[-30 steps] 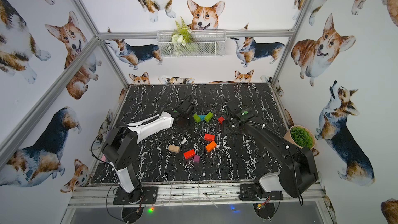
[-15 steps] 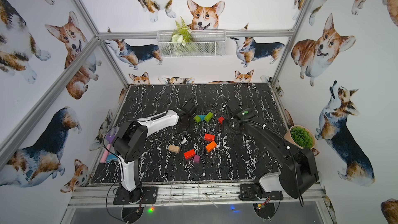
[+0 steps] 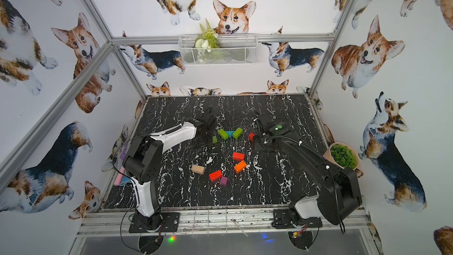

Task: Assemble a heart with building blocks
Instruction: Assemble the building block at the center of the board.

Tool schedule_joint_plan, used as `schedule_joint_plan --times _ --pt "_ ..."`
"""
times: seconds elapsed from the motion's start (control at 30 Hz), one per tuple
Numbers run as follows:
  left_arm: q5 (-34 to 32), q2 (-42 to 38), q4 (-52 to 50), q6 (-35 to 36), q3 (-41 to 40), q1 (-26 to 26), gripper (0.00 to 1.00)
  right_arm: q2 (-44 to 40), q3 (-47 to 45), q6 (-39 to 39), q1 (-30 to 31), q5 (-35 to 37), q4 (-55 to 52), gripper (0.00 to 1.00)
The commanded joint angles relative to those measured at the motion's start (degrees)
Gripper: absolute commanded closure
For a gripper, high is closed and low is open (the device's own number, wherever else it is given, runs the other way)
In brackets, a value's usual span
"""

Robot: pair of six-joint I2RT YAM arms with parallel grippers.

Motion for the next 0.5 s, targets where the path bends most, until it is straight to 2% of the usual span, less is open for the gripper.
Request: schedule_joint_plan --times 0.0,0.1,0.2,0.33,0.47 --pt "3.04 -2.5 1.33 0.23 -1.32 0.04 0.54 0.19 0.45 0.09 -0.1 0.97 -0.7 0.32" --pt "3.42 -5.53 2.31 -0.25 -3.75 1.71 0.6 0.19 0.21 0.17 -0.1 0.87 -0.46 0.32" --pt "5.83 -6.96 4.23 -0.43 -5.73 5.46 0.79 0.36 0.01 0.1 -0.1 0.67 -0.26 0.32" --pt "7.62 -6.93 5.51 0.0 -6.32 8.69 0.86 0.29 -0.41 0.18 -0.1 0.66 -0.11 0.32" --pt "10.22 -3.49 5.62 0.38 -4.59 9.3 0.9 0.19 -0.52 0.44 -0.1 0.64 0.0 0.32"
